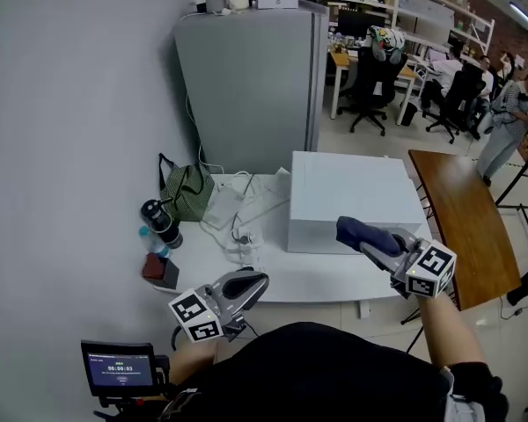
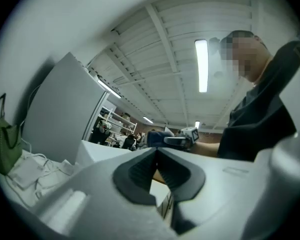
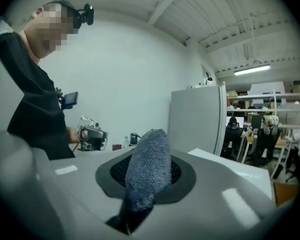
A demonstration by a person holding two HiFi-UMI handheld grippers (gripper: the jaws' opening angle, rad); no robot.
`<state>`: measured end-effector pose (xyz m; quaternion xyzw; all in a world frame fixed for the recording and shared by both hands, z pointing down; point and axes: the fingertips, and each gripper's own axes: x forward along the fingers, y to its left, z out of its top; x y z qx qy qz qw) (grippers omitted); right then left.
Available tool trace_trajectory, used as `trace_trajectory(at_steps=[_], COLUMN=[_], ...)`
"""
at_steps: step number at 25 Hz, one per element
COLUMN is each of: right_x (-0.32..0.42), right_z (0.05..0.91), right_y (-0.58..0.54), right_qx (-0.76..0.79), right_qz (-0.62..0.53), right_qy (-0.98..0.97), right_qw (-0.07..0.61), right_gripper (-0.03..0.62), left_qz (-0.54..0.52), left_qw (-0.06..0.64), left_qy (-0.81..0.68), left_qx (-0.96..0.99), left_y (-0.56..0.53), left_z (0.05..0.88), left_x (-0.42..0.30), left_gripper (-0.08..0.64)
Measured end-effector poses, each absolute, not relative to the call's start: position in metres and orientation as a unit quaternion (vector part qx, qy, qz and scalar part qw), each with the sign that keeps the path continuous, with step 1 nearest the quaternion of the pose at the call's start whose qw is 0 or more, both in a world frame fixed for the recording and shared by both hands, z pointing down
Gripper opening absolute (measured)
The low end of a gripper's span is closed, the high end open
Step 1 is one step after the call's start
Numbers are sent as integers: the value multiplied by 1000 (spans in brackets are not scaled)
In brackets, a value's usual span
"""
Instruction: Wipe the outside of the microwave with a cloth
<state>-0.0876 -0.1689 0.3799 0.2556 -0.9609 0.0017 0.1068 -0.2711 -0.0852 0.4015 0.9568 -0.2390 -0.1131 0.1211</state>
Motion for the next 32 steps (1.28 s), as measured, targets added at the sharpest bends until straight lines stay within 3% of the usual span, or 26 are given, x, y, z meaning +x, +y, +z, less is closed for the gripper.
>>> trace_trajectory(at_steps=[5,12,17,20,25,32], right_x=[-142,-195,-223,-214,-131,100], right_z=[386,473,551,561,565,565], right_y=[-307,-497,-568,-579,-569,-558], right_qx=[247,201,125,81,28,84], right_qz=[-64,-71,-105,-55,-35,7], right_qy=[-943,-919,-883,-883,-858,-819], right_qw=[214,332,440,459,512,567], right_gripper=[63,63,63,61,58,58], left_qz=[-128,-110,-105,-93,-76,-74], left_qw=[131,160,168,174,177,173], left_qy=[-273,-384,-477,-500,-465,-357], left_qx=[944,903,856,843,864,915], left_y=[-117,-132,-138,-150,-193,-249], left_z=[399,428,440,440,435,410], left_x=[-319,-334,-322,-300,-246,-165], left_gripper=[3,3,3,3,3,3])
